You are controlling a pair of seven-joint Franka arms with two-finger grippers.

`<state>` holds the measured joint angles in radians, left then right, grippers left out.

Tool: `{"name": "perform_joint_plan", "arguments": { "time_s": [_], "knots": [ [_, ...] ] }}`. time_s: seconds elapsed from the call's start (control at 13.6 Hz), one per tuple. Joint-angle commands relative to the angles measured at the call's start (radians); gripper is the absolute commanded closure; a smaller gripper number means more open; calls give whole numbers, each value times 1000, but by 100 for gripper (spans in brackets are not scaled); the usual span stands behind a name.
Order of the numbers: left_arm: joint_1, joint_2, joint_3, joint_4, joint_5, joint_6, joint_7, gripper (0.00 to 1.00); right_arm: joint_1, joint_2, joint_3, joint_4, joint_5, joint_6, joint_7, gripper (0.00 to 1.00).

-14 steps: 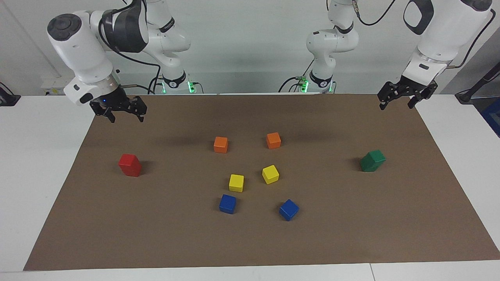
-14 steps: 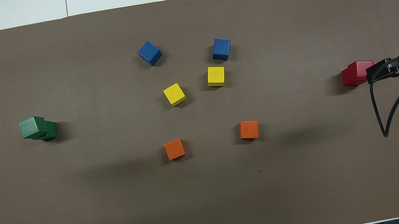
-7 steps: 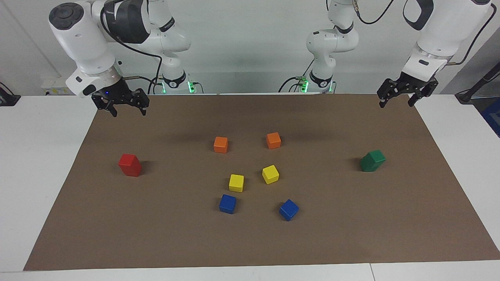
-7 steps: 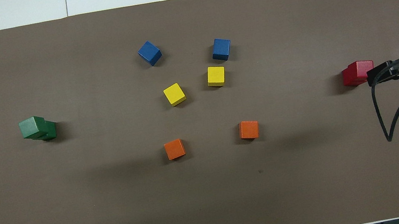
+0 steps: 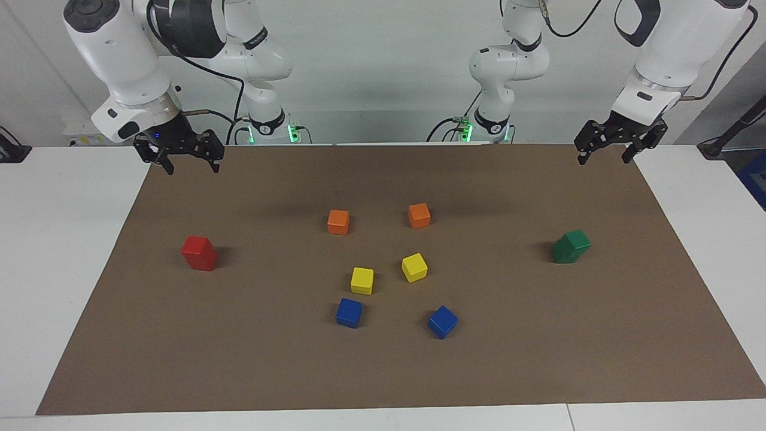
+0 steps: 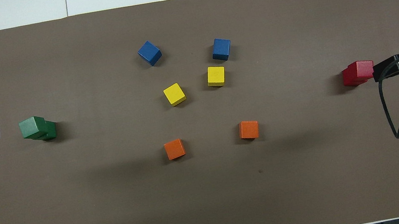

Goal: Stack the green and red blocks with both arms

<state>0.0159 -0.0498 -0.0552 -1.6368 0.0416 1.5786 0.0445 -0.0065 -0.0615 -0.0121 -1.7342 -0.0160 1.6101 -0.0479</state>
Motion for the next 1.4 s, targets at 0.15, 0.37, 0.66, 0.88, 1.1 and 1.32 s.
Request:
{"name": "perform_joint_plan", "arguments": {
  "time_s": [0.15, 0.37, 0.66, 0.88, 1.1, 1.32],
  "knots": [
    [3, -32, 12, -17, -12, -40, -5, 0, 80, 43, -81, 53, 13, -25, -29, 0],
    [-7, -32, 11, -17, -12, -38, -5, 0, 82, 43, -85, 53, 13, -25, -29, 0],
    [1, -32, 11, -17, -12, -37, -5, 0, 79, 28, -86, 35, 8, -22, -29, 0],
    [1, -32, 11, -17, -12, -38, -5, 0, 77, 26, -88, 30, -2, -21, -27, 0],
    [1, -32, 11, -17, -12, -38, -5, 0, 76, 28, -86, 31, -16, -19, -29, 0],
    [1, -32, 11, -17, -12, -37, -5, 0, 71, 28, -86, 31, -16, -18, -27, 0]
  ]
}}
